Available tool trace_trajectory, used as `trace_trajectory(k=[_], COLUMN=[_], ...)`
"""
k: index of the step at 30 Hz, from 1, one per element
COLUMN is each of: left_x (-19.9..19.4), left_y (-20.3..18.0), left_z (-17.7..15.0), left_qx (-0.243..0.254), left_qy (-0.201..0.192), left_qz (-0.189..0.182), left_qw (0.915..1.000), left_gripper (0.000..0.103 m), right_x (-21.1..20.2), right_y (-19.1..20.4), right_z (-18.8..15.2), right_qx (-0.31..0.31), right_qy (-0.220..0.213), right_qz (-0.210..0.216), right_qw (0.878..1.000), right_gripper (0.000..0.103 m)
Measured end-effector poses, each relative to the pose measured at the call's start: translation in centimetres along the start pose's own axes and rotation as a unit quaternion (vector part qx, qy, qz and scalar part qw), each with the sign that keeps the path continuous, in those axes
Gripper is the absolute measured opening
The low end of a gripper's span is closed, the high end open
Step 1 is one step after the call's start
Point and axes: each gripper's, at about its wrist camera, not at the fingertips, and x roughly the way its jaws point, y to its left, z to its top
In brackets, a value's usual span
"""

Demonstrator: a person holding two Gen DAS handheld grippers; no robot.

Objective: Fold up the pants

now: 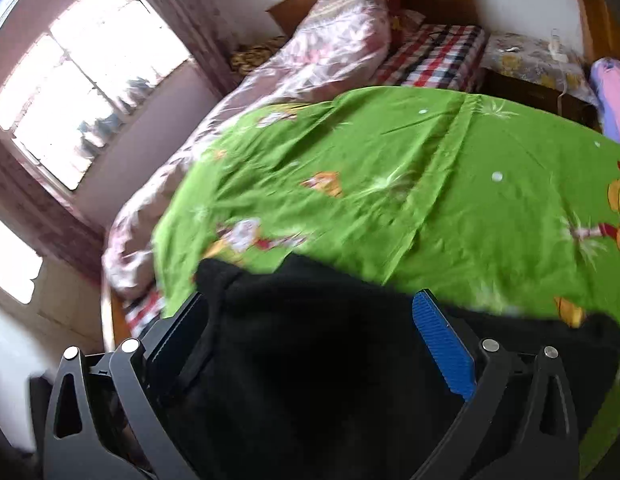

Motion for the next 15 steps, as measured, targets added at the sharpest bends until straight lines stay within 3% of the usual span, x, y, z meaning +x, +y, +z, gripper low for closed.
trace_trajectory(k=[4,6,7,9,11,12,15], left_x=[0.1,0.2,0.3,0.5,0.5,0.6,0.7], left_y=[-0.1,0.0,0.0,0.0,-0.1,-0.1,-0.3], left_z=[0.0,0.0,0.0,0.1,0.2,0.2,0.2], left_qx=[-0.002,-0.003,-0.002,-0.002,-0.001,-0.001,0.000], left_qy=[-0.003,-0.003,-0.003,0.000,0.004,0.005,0.006], left_qz=[0.004,0.005,0.006,0.008,0.011,0.011,0.014], left_qw=[1.0000,1.0000,1.0000,1.0000,0.9999,0.9999,0.9999], left_gripper=[0.102,0.102,0.102,0.102,0.102,0.102,0.102], right_x=[-1.4,-0.4,0.0,-1.1,-2.6,-3.7,-5.8], right_y=[1.1,0.0,-1.1,-2.9,-4.0,-4.6,-3.7], right_z=[-4.6,-5.9,-5.8,-5.1,-4.4,-4.3,-5.9], right_qx=[-0.047,-0.051,-0.041,-0.006,0.030,0.059,0.072], right_qy=[0.036,0.057,0.057,0.005,-0.041,-0.059,-0.084], right_qz=[-0.007,-0.062,-0.061,-0.040,-0.093,-0.090,-0.027], right_qw=[0.998,0.995,0.996,0.999,0.994,0.992,0.993], right_gripper=[0.099,0.099,0.099,0.098,0.099,0.099,0.099])
